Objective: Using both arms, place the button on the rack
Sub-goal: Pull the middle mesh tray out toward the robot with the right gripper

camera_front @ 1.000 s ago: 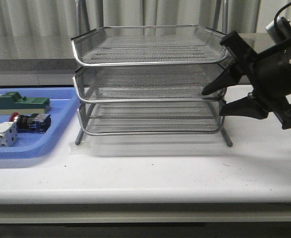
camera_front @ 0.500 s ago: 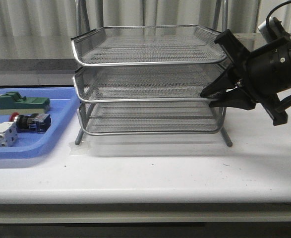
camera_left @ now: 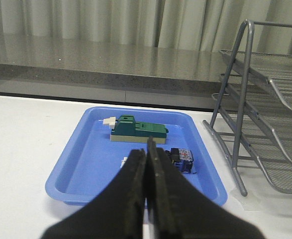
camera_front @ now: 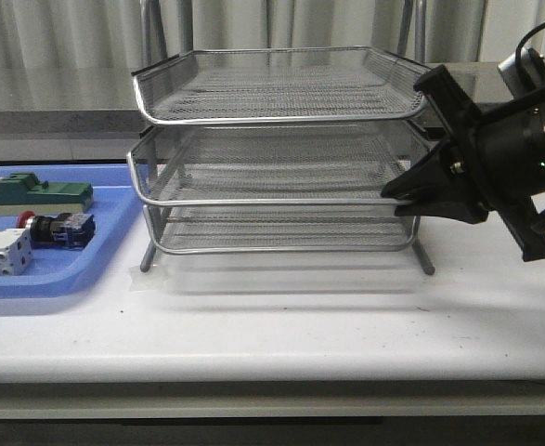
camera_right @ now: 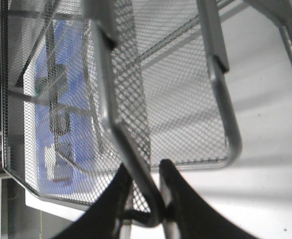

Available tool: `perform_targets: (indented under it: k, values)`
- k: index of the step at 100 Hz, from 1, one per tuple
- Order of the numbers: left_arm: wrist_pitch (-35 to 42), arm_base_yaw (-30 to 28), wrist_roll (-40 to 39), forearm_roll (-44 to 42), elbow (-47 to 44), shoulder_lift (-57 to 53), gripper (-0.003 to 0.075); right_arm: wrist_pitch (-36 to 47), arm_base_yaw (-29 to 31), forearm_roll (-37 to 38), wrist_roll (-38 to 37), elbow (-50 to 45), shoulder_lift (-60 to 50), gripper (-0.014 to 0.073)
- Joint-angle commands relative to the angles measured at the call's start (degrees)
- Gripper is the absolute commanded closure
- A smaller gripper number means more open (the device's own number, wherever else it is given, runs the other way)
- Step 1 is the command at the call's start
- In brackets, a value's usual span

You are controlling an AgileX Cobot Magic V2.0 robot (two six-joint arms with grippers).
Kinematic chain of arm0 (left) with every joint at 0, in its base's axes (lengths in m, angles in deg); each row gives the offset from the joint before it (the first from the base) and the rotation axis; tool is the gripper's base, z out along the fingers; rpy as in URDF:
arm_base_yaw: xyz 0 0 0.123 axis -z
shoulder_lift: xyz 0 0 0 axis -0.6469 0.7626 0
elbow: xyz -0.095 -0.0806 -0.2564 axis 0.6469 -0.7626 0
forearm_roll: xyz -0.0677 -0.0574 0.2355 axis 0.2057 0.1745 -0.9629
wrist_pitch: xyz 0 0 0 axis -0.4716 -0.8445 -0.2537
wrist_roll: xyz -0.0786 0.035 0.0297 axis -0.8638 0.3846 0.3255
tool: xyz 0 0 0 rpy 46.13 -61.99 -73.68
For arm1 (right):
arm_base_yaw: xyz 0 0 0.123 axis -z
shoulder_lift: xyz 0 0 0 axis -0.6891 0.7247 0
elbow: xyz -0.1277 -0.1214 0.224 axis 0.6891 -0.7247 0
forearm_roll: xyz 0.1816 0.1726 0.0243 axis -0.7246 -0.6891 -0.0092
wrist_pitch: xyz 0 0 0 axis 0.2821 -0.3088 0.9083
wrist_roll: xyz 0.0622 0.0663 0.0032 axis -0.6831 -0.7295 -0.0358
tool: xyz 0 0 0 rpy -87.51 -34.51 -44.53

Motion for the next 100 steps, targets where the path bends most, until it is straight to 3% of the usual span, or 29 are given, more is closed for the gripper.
perform_targets:
  k: [1, 29, 60, 70, 89, 100]
  values:
    - [4.5, -0.1, -0.4, 0.2, -2.5, -1.7, 0.0740, 0.2, 0.1, -1.3, 4.4, -3.6, -3.4, 0.0610]
    - [4.5, -0.1, -0.4, 0.2, -2.5, -1.7, 0.0740, 1.9, 0.1, -1.4, 6.4, -14.5, -11.6, 0.0610]
    - [4.5, -0.1, -0.4, 0.2, -2.5, -1.7, 0.0740, 2.0, 0.1, -1.4, 6.4, -16.9, -13.6, 0.0601]
    - [4.5, -0.1, -0.4, 0.2, -2.5, -1.7, 0.0740, 2.0, 0.1, -1.6, 6.4, -16.9, -13.6, 0.0510]
    - [4.5, -0.1, -0.4, 0.2, -2.5, -1.7, 0.0740, 0.5, 0.1, -1.6, 6.4, -16.9, -14.6, 0.0200]
    - [4.5, -0.1, -0.4, 0.2, -2.5, -1.7, 0.0740, 0.3, 0.1, -1.5, 6.4, -16.9, -17.2, 0.0134]
